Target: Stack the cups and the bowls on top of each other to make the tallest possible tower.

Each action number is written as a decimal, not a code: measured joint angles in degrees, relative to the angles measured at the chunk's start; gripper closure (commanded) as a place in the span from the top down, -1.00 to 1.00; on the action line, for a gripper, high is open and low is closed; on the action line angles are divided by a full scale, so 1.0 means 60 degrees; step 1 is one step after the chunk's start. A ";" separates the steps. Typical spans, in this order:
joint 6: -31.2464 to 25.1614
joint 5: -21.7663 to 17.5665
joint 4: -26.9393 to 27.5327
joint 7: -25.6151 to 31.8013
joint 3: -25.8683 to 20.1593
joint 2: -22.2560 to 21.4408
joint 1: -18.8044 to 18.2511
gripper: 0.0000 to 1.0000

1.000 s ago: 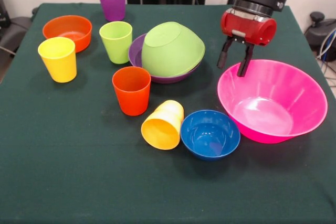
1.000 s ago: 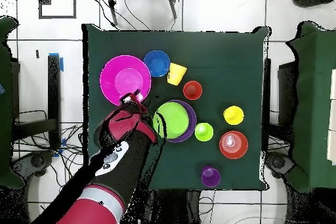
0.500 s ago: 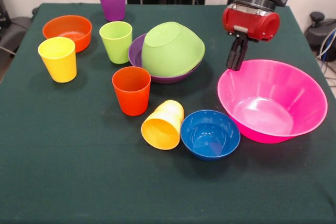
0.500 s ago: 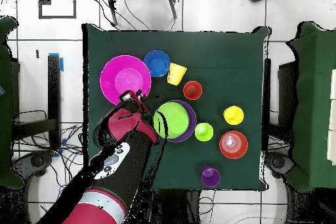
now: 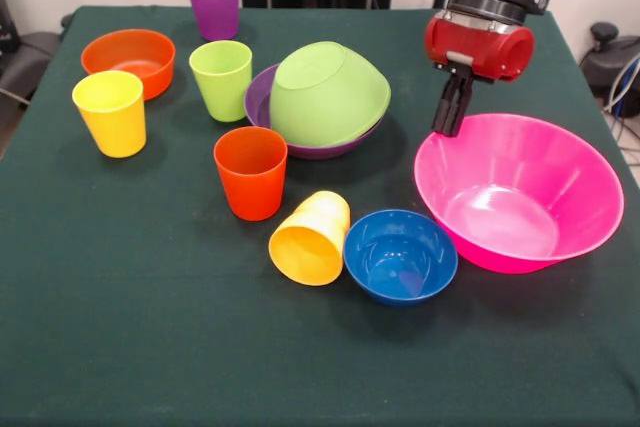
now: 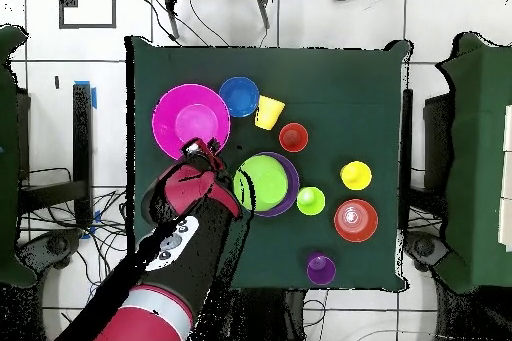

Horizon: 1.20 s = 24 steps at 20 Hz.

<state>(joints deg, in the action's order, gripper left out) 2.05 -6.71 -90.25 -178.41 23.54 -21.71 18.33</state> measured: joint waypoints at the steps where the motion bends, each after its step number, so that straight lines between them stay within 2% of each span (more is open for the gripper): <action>1: 0.0000 0.0000 0.0000 0.0000 0.0000 0.0009 0.0000 -1.00; 2: 0.0000 0.0000 0.0001 0.0000 0.0001 0.0019 0.0002 1.00; 24: 0.0000 0.0002 0.0001 0.0000 0.0015 0.0130 0.0126 1.00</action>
<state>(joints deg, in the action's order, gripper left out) 2.05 -6.70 -90.24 -178.41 23.63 -20.92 19.08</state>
